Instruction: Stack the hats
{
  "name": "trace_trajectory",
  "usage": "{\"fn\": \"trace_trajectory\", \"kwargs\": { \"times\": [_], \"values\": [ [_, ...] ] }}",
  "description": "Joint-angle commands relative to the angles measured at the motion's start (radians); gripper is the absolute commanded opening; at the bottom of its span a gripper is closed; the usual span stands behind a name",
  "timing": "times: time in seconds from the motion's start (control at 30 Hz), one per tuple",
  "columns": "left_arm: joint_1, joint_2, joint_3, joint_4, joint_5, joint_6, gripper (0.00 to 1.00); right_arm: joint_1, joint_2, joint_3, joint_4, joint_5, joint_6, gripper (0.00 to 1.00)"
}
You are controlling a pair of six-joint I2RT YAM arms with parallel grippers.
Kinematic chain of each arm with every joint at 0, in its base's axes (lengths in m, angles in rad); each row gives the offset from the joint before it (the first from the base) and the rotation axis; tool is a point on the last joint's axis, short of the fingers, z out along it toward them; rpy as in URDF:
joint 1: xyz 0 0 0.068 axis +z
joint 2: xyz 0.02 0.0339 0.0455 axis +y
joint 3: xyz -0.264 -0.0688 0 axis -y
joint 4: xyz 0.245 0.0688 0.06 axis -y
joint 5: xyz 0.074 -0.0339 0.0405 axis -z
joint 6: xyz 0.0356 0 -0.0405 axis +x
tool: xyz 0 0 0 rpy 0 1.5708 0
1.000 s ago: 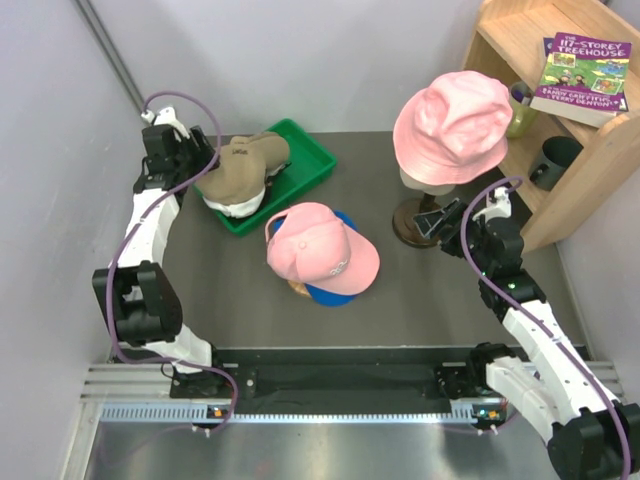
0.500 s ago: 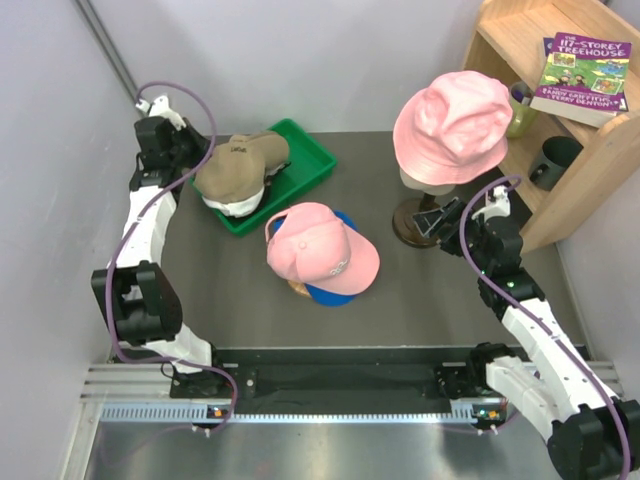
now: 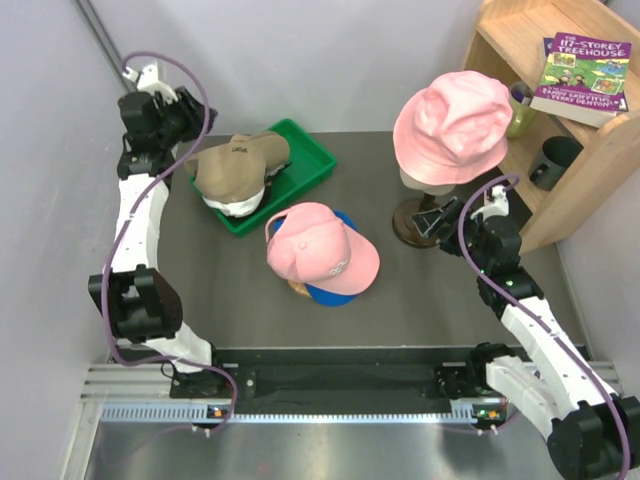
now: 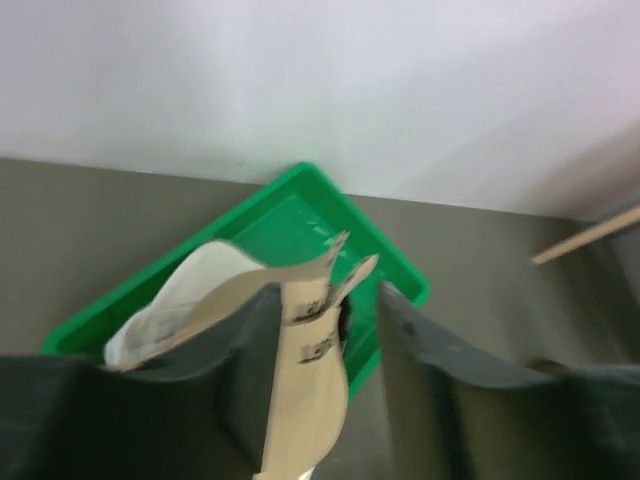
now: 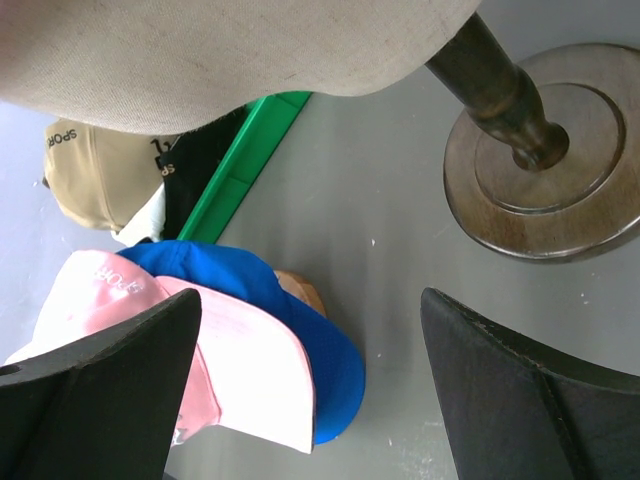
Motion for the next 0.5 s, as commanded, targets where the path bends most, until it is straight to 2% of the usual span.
{"fn": "trace_trajectory", "kwargs": {
  "times": [0.0,0.03,0.1,0.2,0.37,0.47],
  "values": [
    [-0.016,-0.124,-0.176,-0.126,-0.196,0.053,0.55,0.018,-0.025,0.020,0.041,0.012,0.007,0.90],
    [-0.019,-0.158,-0.217,-0.128,-0.228,0.045,0.64,0.018,-0.029,0.017,0.041,0.015,0.007,0.90],
    [-0.022,-0.248,-0.314,-0.157,-0.302,0.015,0.64,0.018,-0.026,0.011,0.044,0.014,0.010,0.90],
    [-0.031,-0.331,-0.409,-0.216,-0.334,-0.040,0.65,0.020,-0.005,0.011,0.061,0.002,0.014,0.90],
    [-0.030,-0.376,-0.592,-0.160,-0.282,-0.080,0.71,0.029,0.041,0.024,0.093,-0.018,0.022,0.90],
    [-0.030,-0.341,-0.627,-0.079,-0.235,-0.099,0.72,0.037,0.043,0.034,0.090,-0.020,0.017,0.90]
  ]
}}
